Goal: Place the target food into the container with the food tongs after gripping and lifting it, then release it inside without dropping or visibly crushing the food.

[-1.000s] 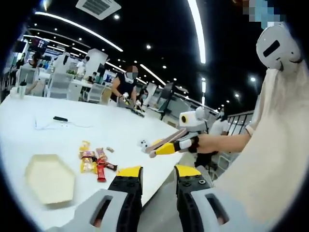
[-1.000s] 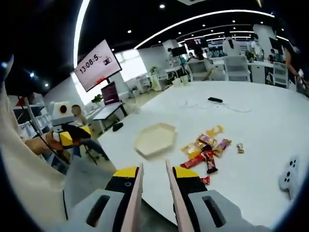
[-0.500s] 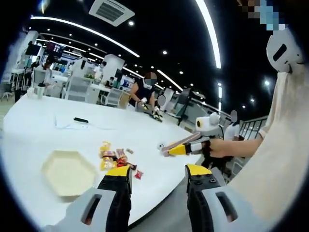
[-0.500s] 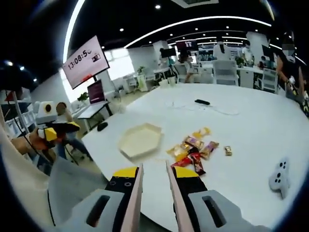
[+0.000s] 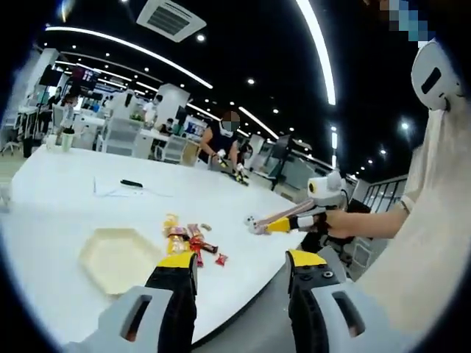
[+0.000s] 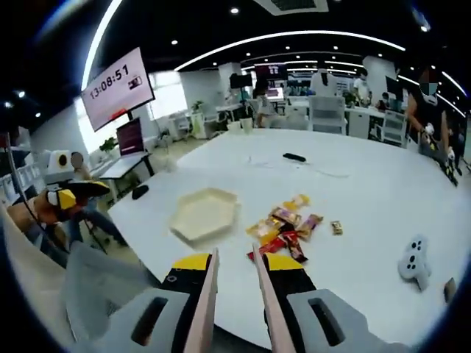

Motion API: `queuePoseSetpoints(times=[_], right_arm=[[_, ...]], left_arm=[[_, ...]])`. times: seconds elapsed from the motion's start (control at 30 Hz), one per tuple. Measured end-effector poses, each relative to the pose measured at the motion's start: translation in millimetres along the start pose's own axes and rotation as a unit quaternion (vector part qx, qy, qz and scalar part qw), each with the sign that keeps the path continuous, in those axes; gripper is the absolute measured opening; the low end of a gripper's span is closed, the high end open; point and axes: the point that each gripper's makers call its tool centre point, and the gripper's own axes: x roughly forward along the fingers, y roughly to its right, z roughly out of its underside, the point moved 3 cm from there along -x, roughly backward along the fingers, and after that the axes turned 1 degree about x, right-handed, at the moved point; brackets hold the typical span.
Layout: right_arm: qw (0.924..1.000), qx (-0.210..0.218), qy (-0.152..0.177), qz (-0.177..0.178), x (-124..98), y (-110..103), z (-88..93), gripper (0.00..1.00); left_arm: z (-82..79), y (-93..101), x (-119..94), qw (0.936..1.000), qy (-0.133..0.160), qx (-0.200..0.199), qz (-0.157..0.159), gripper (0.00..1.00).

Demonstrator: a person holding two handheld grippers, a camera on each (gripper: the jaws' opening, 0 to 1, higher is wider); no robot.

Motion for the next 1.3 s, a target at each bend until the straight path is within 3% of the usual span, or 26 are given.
queuePoseSetpoints(times=[0.13, 0.23, 0.43, 0.8, 1.03, 1.3], right_arm=[[0.9995, 0.015, 0.009, 0.026, -4, -11, -2.3, 0.26], [0.9995, 0.011, 0.017, 0.026, -3, -28, -4.7, 0.26], [0.9995, 0.014, 0.019, 0.020, 0, -28, -1.9, 0.26], [0.9998, -0.007, 0.015, -0.006, 6, -2, -9.8, 0.26], [0.9993, -0.019, 0.022, -0.024, 2, 19, -13.4, 0.26], [0.9985, -0.021, 0.033, -0.038, -5, 38, -13.6, 0.26]], left_arm=[[1.8, -2.0, 0, 0.9998, -0.008, -0.002, 0.018, 0.50], [3.9, 0.4, 3, 0.9994, -0.016, 0.002, 0.031, 0.49], [-2.8, 8.4, 8, 0.9992, -0.011, 0.007, 0.037, 0.44], [-14.1, 14.9, 22, 0.9999, 0.009, 0.008, -0.007, 0.46], [-15.1, 32.1, 50, 0.9995, 0.012, 0.009, -0.028, 0.49], [-16.3, 46.3, 68, 0.9983, 0.013, 0.022, -0.052, 0.55]])
